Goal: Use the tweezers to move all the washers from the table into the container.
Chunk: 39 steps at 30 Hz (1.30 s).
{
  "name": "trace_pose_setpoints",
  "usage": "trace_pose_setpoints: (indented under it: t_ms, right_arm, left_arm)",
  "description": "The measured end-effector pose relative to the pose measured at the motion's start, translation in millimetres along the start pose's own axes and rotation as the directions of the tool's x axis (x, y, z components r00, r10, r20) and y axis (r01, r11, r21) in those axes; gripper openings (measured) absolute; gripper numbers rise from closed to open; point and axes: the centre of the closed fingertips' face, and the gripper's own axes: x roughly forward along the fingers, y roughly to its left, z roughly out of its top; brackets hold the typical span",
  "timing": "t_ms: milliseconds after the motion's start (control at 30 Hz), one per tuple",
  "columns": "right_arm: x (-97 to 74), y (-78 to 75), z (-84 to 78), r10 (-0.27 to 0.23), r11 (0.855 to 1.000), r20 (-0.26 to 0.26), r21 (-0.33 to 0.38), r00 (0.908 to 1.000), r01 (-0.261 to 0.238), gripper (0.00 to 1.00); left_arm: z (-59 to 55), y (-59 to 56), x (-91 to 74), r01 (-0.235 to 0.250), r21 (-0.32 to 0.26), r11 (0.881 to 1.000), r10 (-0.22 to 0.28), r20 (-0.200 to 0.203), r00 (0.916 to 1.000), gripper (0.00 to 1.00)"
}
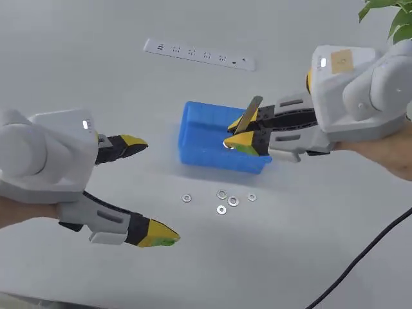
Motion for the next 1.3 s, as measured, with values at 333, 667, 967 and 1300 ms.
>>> trace_pose_setpoints:
  t_ms: [333, 667, 967, 1300]
  right_arm:
    - [24.7, -45.2, -25.9, -0.061, 0.998, -0.042, 0.007, 0.9973, 0.061, 0.09]
    - [58.0, -51.8, -73.4, -0.069, 0.996, -0.111, 0.047, 0.9915, 0.074, 0.09]
    - [77.0, -51.1, -85.2, -0.059, 0.992, -0.078, 0.109, 0.9951, 0.068, 0.09]
    - [81.6, -50.2, -89.8, -0.050, 0.994, -0.098, 0.091, 0.9939, 0.059, 0.10]
  left_arm:
    - [0.0, 7.3, -5.5, -0.024, -0.012, 1.000, 0.024, 0.007, 0.9997, 0.99]
    - [-16.1, 13.2, -9.5, -0.056, -0.020, 0.998, 0.056, -0.021, 0.9982, 0.99]
    - [-24.1, 9.7, -10.4, -0.044, -0.032, 0.998, 0.043, -0.050, 0.9978, 0.99]
    - [-26.4, 10.3, -8.2, -0.045, -0.043, 0.998, 0.043, -0.059, 0.9973, 0.99]
